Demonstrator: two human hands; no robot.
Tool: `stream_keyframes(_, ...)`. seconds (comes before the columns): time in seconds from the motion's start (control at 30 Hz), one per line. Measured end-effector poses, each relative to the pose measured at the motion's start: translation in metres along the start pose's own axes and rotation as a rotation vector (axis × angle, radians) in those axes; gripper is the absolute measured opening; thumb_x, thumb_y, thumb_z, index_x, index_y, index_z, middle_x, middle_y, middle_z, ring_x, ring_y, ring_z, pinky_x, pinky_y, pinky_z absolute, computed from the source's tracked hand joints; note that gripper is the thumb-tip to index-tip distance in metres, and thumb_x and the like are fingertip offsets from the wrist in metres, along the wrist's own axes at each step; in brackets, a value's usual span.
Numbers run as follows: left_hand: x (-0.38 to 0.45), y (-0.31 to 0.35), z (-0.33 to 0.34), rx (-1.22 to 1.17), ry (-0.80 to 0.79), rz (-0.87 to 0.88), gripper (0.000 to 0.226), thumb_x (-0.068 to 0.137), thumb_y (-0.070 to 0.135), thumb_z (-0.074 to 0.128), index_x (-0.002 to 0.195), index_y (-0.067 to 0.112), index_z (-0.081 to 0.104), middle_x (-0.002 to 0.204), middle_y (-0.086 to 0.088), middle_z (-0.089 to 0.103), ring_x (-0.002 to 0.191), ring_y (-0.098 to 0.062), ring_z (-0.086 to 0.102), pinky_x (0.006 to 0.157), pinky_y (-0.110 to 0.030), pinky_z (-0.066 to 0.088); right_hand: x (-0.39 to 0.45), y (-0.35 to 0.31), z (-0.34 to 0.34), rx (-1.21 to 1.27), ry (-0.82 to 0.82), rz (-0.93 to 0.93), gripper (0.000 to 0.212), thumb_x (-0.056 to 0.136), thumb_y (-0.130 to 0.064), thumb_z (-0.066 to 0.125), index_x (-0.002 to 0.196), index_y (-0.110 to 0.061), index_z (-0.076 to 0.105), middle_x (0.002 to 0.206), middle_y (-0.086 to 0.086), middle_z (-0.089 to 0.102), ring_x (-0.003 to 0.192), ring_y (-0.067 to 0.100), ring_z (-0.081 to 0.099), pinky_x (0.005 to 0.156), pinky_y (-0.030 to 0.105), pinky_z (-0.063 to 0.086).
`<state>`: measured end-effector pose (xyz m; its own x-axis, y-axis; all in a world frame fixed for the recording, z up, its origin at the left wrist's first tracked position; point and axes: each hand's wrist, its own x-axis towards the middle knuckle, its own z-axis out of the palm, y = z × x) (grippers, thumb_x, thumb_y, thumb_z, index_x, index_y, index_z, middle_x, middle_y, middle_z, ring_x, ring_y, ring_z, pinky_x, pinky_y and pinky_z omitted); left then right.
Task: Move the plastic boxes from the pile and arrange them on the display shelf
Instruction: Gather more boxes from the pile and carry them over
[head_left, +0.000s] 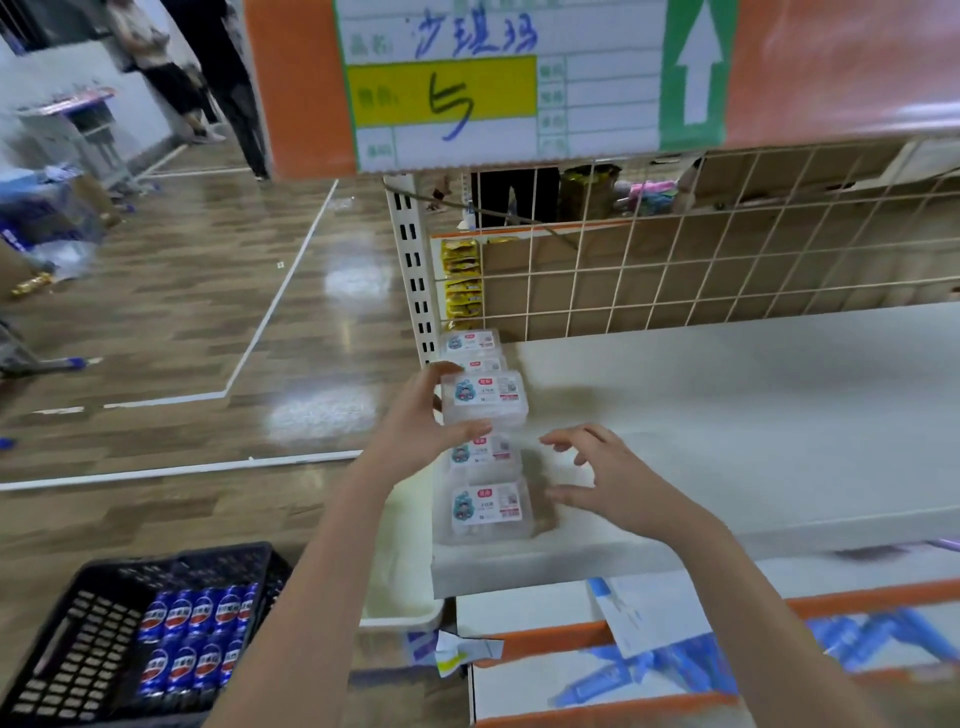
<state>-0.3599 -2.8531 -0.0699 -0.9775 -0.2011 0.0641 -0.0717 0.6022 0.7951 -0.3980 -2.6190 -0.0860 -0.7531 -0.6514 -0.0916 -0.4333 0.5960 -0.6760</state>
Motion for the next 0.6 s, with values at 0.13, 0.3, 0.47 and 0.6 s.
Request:
stream_keyframes(0.13, 0.033, 0.008, 0.021, 0.159, -0.053, 0.052, 0.067, 0.071, 0.033, 0.081, 0.127, 0.021, 0.046, 0.125, -0.002, 0.042, 0.117, -0.020, 0.043, 0.094, -0.034, 0.044, 0.018, 0.026, -0.037, -0.038, 0.079, 0.070, 0.051, 0.087, -0.030, 0.066, 0.132, -0.023, 0.046, 0.118, -0.003, 0.047, 0.097, 0.011, 0.049, 0.085, 0.018, 0.037)
stream_keyframes(0.3, 0.084, 0.021, 0.053, 0.405, -0.070, 0.059, 0.075, 0.069, 0.045, 0.079, 0.131, 0.019, 0.045, 0.130, -0.008, 0.044, 0.121, -0.027, 0.036, 0.099, -0.040, 0.039, 0.047, 0.050, -0.075, -0.140, 0.078, 0.116, 0.046, 0.089, -0.028, 0.063, 0.131, -0.018, 0.047, 0.124, 0.002, 0.048, 0.098, 0.011, 0.048, 0.084, 0.023, 0.038)
stream_keyframes(0.47, 0.124, 0.026, 0.075, 0.570, -0.024, 0.068, 0.075, 0.070, 0.048, 0.076, 0.133, 0.022, 0.046, 0.134, -0.007, 0.044, 0.126, -0.029, 0.033, 0.100, -0.038, 0.030, 0.076, 0.067, -0.095, -0.285, 0.051, 0.109, 0.042, 0.090, -0.027, 0.061, 0.129, -0.016, 0.050, 0.126, 0.003, 0.050, 0.096, 0.010, 0.045, 0.082, 0.021, 0.035)
stream_keyframes(0.6, 0.143, 0.024, 0.081, 0.665, 0.023, 0.047, 0.076, 0.073, 0.051, 0.072, 0.135, 0.019, 0.043, 0.133, -0.008, 0.046, 0.123, -0.030, 0.036, 0.097, -0.040, 0.032, 0.100, 0.075, -0.102, -0.380, 0.028, 0.085, 0.040, 0.090, -0.026, 0.060, 0.128, -0.015, 0.052, 0.127, 0.005, 0.050, 0.113, 0.019, 0.050, 0.086, 0.022, 0.034)
